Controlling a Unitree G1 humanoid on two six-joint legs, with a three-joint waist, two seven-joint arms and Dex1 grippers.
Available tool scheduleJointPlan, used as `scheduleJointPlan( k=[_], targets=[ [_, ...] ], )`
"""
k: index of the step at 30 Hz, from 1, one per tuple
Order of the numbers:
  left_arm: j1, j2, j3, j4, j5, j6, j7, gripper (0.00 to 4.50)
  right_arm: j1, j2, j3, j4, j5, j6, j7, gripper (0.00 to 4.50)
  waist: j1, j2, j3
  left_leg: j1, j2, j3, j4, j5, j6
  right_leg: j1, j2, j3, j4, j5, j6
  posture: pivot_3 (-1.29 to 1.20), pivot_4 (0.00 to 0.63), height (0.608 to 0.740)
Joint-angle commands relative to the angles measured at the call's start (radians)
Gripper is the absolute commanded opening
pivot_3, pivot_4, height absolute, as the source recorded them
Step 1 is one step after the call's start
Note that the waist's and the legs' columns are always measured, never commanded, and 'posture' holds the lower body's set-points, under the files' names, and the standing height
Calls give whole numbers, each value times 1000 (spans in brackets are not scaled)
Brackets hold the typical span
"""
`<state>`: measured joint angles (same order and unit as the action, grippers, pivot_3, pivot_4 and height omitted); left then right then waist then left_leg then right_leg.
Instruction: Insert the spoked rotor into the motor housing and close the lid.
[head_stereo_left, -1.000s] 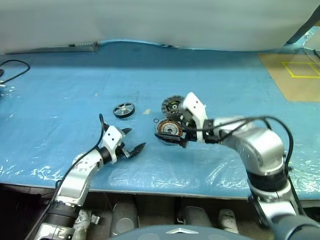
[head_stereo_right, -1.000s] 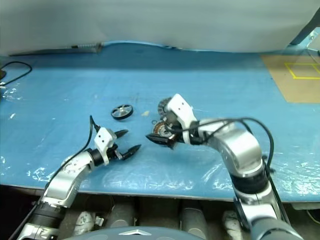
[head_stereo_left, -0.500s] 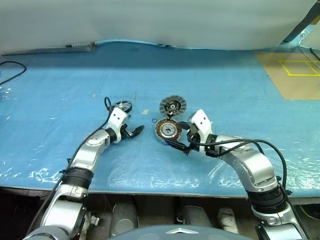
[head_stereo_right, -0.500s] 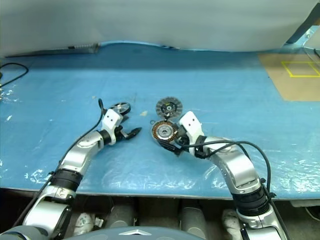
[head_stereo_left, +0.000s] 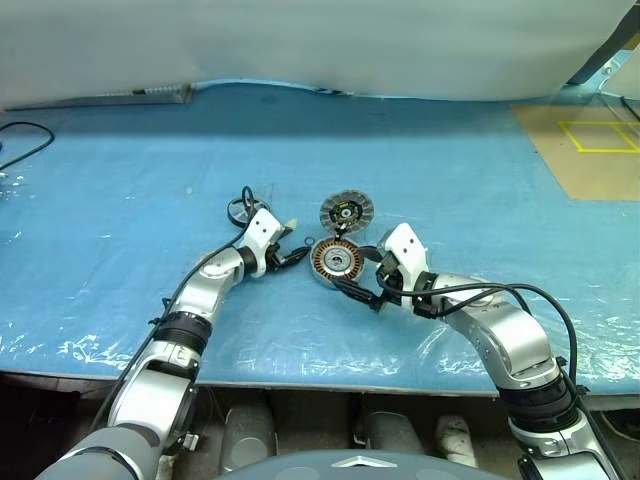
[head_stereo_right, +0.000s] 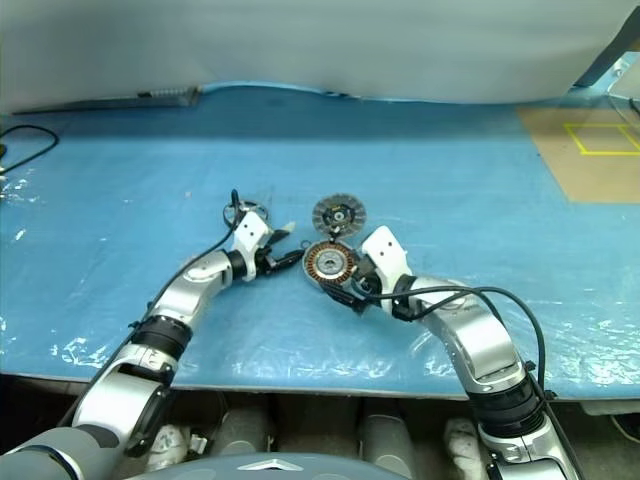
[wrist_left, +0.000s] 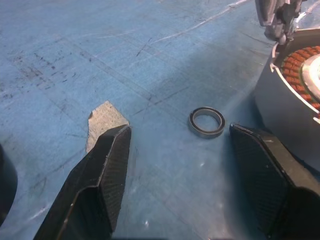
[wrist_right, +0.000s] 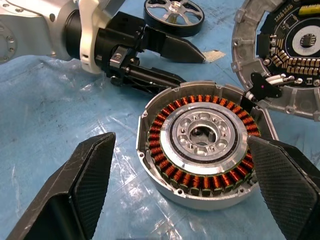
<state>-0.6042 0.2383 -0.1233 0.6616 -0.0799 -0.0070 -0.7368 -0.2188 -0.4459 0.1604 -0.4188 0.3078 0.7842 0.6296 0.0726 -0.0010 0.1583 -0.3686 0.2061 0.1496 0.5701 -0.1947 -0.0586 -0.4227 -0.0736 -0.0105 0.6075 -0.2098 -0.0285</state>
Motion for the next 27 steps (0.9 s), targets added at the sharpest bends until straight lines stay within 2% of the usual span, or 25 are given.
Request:
scheduleJointPlan(
  k=[1, 9, 12, 18, 22, 27],
  targets=[
    [-53, -14, -1, 57, 18, -53, -3, 3327, 8, -2, -25, -45, 20, -29, -3, 4465, 0, 0, 0, 0, 0, 0, 0, 0, 0, 0, 0, 0, 0, 0, 0, 0, 150, 740],
    [-129, -39, -17, 201, 76, -125, 4, 3327, 40, -9, -37, -55, 23, -58, -10, 4465, 3, 0, 0, 0, 0, 0, 0, 0, 0, 0, 0, 0, -1, 0, 0, 0, 150, 740],
    [-129, -25, -33, 229, 115, -157, 11, 2705, 44, -8, -41, -55, 21, -60, -16, 4465, 3, 0, 0, 0, 0, 0, 0, 0, 0, 0, 0, 0, -1, 0, 0, 0, 150, 740],
    [-70, 4, -41, 185, 131, -176, 0, 729, 47, -2, -41, -58, 23, -60, -31, 4465, -1, 0, 0, 0, 0, 0, -1, 0, 0, 0, 0, 0, -1, 0, 0, 0, 150, 740],
    [11, 28, -39, 85, 121, -142, 1, 686, 49, 0, -41, -58, 25, -61, -34, 4465, -2, 0, 0, 1, 0, 0, -2, 0, 0, 0, 0, 0, -1, 0, 0, 0, 150, 740],
    [169, 91, -18, -223, 59, 11, -43, 686, 72, -19, -39, -41, 0, -129, -20, 4465, -4, 0, 0, 2, 0, 0, -4, 0, 0, 0, 0, 0, -2, -1, 0, 0, 150, 740]
  ],
)
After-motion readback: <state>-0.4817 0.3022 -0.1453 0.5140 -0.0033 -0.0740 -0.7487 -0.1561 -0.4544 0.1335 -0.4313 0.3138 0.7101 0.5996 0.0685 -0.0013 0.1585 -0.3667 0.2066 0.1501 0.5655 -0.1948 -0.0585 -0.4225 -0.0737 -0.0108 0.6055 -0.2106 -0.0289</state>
